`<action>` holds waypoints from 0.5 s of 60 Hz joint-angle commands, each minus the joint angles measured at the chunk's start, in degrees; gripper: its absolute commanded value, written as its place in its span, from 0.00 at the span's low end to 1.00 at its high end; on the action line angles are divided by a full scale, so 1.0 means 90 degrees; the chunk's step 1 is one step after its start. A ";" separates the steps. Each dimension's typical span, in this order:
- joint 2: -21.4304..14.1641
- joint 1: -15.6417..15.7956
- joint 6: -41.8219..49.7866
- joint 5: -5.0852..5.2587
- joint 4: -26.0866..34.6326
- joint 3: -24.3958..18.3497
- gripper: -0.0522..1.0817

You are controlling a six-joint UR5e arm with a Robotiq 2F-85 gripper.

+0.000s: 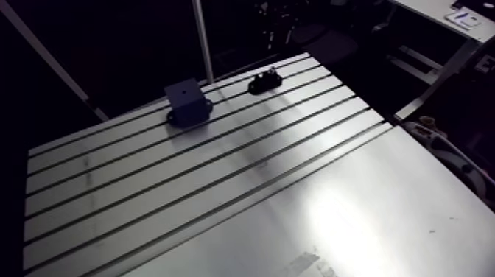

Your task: Pick up the M10 bolt and insert it into the hole until fully seated.

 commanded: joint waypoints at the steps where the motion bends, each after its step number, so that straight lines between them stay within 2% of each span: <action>1: 0.0086 -0.0007 0.0045 0.0000 -0.0016 0.0009 0.49; 30: 0.0212 0.0001 0.0047 -0.0011 -0.0025 0.0009 0.52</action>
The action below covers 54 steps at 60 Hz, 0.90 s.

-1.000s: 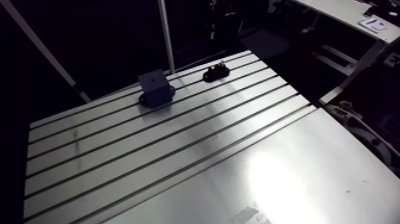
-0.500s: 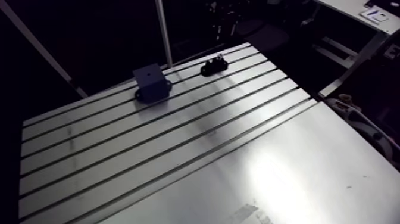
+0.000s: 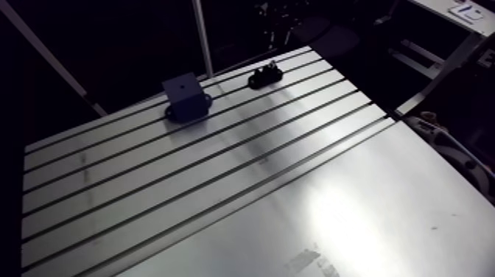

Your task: Pick up the M10 bolt and insert it into the hole until fully seated.

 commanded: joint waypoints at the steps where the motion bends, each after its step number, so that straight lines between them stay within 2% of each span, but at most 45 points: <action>1: 0.0066 0.0008 0.0001 -0.0001 -0.0009 0.0001 0.52; 26: 0.0167 0.0018 0.0148 -0.0048 -0.0176 0.0050 0.52; 54: 0.0225 0.0009 0.0146 -0.0050 -0.0225 0.0107 0.52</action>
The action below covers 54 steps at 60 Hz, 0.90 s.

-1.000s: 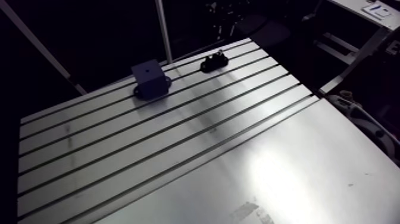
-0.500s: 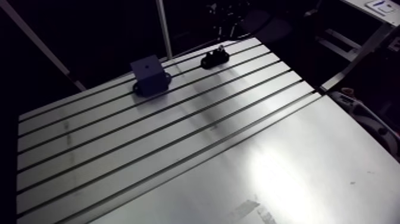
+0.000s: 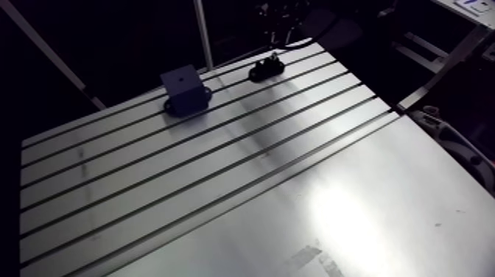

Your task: Pick up the M10 bolt and insert it into the hole until fully seated.

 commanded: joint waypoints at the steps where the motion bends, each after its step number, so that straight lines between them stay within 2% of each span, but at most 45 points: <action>1: 0.0035 -0.0008 0.0009 -0.0002 -0.0018 0.0045 0.52; 54: 0.0162 -0.0008 0.0009 -0.0002 -0.0086 0.0076 0.52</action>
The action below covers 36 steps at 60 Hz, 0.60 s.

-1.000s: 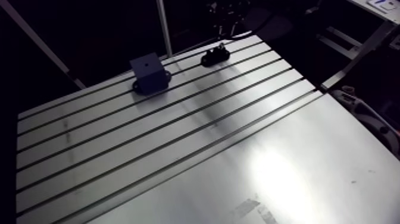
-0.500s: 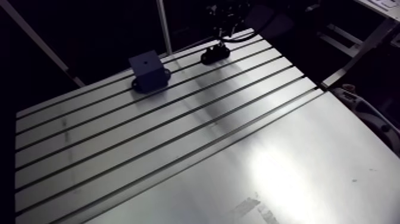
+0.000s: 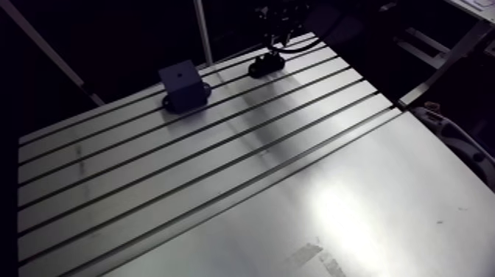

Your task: Pick up the M10 bolt and insert it into the hole until fully seated.

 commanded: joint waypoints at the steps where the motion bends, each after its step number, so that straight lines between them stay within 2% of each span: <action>1: 0.0046 0.0000 0.0000 -0.0004 -0.0004 -0.0003 0.52; 36: 0.0095 0.0020 0.0000 -0.0014 -0.0033 -0.0022 0.54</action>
